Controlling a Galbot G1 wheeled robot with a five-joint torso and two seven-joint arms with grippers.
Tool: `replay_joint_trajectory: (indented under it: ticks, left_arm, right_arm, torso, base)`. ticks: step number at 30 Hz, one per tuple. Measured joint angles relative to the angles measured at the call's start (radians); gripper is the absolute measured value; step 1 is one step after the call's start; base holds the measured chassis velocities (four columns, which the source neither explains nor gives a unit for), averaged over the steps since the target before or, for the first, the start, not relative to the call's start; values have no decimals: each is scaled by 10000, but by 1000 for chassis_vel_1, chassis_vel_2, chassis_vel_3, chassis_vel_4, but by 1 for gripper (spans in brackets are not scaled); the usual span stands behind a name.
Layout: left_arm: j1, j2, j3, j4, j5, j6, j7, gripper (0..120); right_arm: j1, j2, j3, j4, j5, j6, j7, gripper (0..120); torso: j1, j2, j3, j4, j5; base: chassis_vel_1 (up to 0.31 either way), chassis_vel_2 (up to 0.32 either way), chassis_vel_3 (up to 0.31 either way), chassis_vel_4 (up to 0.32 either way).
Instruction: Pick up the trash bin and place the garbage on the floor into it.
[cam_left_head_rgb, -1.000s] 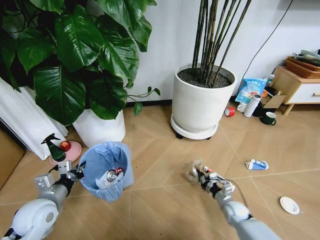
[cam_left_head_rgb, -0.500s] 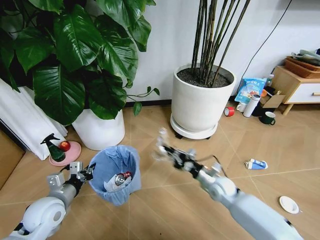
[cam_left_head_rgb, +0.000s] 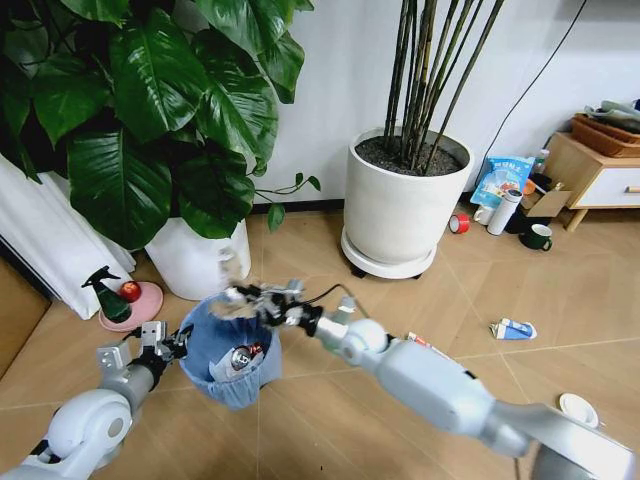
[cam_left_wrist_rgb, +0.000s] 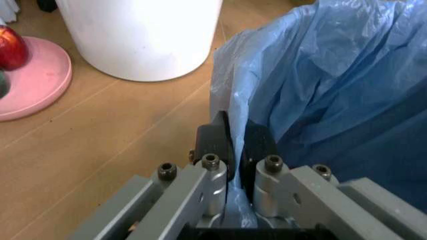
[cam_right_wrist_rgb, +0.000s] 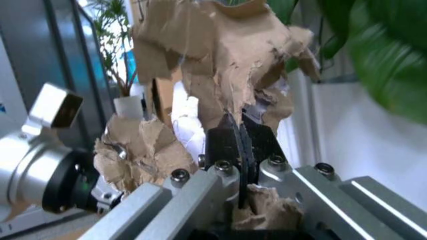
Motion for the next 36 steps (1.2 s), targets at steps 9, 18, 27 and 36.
replay_joint_trajectory:
  ticks: [9,18,27,36]
  left_arm:
    - [-142,-16,69,-34,-128,4,11,0]
    - [-79,60,-188,-85,-252,8,1,0]
    - [-117,79,-238,-81,-281,15,-62,0]
    - [-195,96,-381,-76,-447,42,-193,0]
  right_arm:
    - [269,603,-699,-1341,-330,-89,-1,10]
    - [587,93,-664,-844,-410,-384,518,41]
    - [316,-940,-788,394,10,-653,797,72]
    - [-63,-2274,-760,1213,84,-708,891,100]
  torso:
    - [0,0,-1,-2,1]
    - [-1,0,-1,0,0]
    - [-1,0,-2,-2,2]
    - [-1,0,-2,-3,4]
  base:
    - [0,0,0,0]
    - [0,0,0,0]
    - [0,0,0,0]
    - [0,0,0,0]
